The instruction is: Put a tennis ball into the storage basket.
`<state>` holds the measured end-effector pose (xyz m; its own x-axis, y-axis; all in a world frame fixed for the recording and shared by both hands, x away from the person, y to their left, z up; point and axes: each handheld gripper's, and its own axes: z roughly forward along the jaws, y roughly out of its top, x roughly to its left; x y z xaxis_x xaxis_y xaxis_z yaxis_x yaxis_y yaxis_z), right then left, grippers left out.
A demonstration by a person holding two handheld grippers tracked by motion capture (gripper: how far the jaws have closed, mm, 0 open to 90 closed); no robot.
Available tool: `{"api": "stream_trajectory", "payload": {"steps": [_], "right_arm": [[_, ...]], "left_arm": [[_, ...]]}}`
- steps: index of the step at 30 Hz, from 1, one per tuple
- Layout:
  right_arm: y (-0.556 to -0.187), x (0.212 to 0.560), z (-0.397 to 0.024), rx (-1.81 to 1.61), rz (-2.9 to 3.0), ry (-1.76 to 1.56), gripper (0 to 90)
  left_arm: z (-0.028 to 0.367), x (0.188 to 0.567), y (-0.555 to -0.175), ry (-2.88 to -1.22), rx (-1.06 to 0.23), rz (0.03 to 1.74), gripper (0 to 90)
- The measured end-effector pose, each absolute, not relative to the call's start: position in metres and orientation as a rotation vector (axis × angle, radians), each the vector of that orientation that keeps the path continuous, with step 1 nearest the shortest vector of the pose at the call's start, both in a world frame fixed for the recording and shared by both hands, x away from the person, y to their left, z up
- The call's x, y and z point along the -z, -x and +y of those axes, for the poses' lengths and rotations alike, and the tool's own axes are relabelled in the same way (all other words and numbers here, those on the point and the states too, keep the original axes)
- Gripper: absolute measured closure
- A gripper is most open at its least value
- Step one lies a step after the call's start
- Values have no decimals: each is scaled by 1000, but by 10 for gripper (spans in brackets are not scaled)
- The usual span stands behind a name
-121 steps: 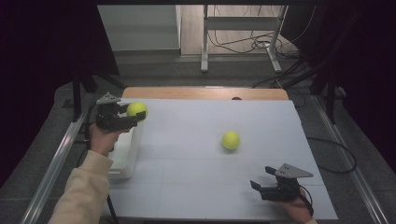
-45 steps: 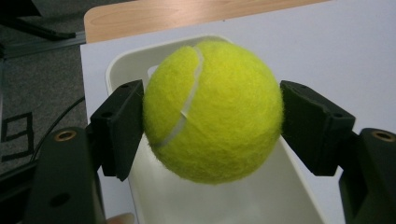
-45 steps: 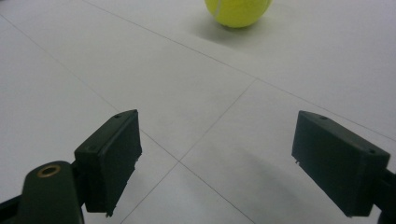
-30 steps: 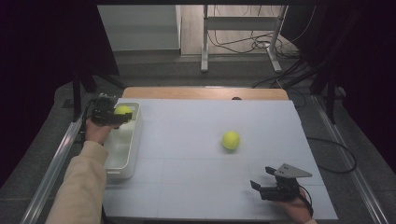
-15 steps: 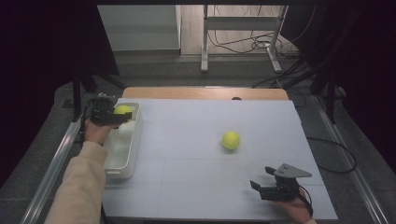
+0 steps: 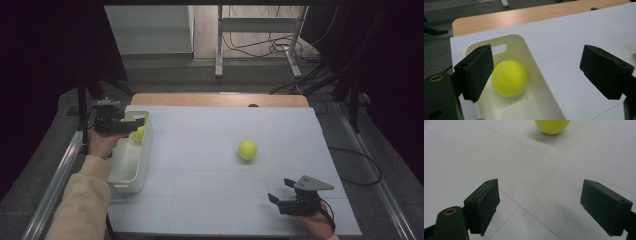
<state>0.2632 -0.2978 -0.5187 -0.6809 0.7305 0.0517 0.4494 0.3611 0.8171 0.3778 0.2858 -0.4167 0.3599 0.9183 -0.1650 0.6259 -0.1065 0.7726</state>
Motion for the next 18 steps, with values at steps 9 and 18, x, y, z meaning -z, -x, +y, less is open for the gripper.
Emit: {"api": "stream_trajectory", "payload": {"steps": [9,18], "right_arm": [[-263,519,-299,-1237,2303,-1052,160],[-264,518,-299,-1248,2295,-1063,159]], "left_arm": [[270,405,-360,-1793,-453,1239,136],[266,402,-344,-1745,-423,1185,138]]}}
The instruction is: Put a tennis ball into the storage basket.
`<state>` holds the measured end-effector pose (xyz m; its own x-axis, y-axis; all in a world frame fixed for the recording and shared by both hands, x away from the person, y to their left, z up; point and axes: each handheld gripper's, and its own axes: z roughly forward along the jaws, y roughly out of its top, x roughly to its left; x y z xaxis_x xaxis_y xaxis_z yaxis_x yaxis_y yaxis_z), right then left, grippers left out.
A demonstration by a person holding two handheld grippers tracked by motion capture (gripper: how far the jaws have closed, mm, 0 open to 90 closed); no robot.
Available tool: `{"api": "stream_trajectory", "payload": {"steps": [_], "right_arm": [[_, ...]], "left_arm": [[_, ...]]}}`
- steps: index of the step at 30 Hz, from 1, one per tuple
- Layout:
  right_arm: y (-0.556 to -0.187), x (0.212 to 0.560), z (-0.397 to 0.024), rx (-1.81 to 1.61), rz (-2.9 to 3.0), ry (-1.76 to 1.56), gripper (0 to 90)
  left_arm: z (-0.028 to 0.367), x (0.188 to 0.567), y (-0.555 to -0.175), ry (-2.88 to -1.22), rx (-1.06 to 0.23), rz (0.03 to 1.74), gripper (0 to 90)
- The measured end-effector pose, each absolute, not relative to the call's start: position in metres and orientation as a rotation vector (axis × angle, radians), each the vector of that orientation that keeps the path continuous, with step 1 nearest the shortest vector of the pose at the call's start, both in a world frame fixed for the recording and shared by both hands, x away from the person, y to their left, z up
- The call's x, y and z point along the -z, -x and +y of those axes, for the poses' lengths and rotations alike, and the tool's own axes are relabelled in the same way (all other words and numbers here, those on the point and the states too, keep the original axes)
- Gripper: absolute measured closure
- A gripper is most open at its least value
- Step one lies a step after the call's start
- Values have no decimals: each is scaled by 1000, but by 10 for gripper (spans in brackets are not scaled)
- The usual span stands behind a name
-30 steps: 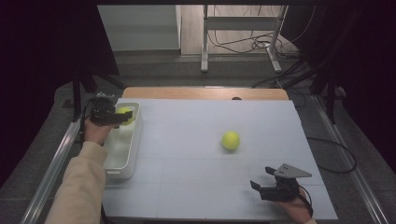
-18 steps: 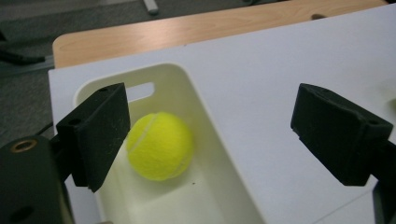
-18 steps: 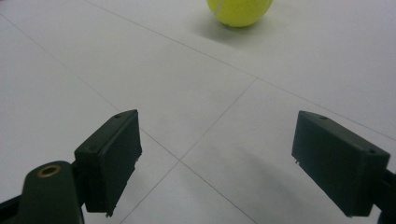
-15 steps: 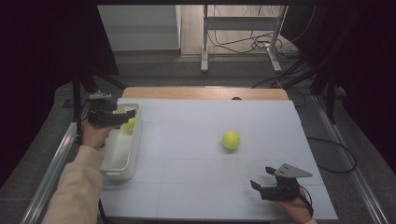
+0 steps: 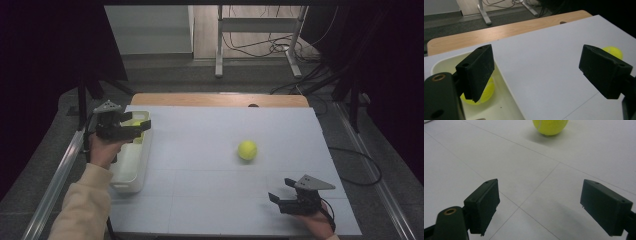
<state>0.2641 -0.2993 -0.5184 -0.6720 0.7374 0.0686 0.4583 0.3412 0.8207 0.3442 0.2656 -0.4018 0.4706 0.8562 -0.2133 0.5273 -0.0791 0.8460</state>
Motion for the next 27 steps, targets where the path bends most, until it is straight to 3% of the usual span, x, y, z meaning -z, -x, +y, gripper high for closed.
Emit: {"api": "stream_trajectory", "payload": {"steps": [27], "right_arm": [[-264,520,-299,-1223,2298,-1053,160]], "left_arm": [[228,403,-325,-1779,-361,1040,140]]}}
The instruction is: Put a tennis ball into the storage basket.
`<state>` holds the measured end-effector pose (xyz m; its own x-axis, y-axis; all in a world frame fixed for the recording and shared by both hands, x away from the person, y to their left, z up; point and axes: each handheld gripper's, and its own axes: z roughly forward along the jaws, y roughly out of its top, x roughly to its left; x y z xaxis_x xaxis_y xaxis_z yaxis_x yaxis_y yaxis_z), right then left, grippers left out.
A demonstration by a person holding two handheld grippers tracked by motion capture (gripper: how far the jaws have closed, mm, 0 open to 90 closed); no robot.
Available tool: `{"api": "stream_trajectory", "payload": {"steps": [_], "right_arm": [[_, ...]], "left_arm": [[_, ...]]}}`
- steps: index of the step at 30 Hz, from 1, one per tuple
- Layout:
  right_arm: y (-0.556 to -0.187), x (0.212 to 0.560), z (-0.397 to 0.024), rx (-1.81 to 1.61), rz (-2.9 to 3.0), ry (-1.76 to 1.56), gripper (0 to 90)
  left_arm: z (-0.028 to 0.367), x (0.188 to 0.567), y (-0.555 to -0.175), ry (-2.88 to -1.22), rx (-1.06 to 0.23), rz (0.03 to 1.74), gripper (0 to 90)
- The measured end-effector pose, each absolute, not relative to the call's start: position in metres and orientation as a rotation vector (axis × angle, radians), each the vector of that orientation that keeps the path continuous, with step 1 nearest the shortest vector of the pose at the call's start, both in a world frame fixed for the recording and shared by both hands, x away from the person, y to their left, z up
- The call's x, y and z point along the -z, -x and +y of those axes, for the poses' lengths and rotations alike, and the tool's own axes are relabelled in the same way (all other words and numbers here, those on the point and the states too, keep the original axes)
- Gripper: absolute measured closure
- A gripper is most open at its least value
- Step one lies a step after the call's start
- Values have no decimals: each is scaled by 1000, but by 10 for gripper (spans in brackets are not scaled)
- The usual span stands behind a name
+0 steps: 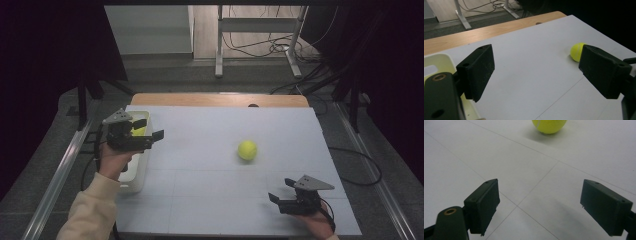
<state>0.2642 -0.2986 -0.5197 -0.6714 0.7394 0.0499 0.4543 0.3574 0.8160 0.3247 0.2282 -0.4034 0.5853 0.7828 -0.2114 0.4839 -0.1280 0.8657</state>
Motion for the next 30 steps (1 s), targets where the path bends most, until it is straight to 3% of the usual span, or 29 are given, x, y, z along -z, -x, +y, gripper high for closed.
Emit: {"api": "stream_trajectory", "payload": {"steps": [30], "right_arm": [[-264,519,-298,-1219,2300,-1049,160]], "left_arm": [[182,408,-326,-1837,-287,928,139]]}}
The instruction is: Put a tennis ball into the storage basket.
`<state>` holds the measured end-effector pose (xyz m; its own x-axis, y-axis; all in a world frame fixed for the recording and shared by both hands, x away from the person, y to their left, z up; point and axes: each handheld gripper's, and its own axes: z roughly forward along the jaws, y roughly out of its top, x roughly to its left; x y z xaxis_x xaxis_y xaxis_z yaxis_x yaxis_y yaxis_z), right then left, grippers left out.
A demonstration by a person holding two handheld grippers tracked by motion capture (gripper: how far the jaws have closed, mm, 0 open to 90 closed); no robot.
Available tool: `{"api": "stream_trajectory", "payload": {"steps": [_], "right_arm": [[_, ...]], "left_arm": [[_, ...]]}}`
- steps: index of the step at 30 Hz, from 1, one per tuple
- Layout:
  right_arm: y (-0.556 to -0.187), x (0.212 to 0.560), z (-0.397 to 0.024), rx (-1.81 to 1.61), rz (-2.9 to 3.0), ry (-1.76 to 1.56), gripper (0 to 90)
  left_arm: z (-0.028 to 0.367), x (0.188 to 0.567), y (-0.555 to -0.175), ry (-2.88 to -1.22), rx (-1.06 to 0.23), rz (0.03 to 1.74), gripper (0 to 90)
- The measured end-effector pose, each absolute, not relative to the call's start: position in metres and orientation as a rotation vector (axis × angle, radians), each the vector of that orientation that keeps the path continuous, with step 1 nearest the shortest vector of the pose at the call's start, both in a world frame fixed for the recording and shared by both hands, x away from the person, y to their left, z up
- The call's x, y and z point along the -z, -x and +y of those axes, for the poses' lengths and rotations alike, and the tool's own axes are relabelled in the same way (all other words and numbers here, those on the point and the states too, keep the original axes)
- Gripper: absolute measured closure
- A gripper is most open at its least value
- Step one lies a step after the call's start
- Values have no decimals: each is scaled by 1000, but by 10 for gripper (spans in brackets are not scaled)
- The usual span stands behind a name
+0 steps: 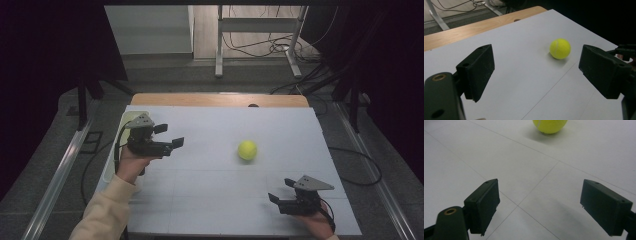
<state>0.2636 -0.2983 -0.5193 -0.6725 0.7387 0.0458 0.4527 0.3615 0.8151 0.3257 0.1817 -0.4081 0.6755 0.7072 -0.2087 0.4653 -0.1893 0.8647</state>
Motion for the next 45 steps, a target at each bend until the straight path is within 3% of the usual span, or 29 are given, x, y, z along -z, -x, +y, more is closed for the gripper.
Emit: {"api": "stream_trajectory", "payload": {"steps": [45], "right_arm": [[-263,519,-299,-1216,2293,-1048,162]], "left_arm": [[111,431,-344,-1949,-198,834,136]]}}
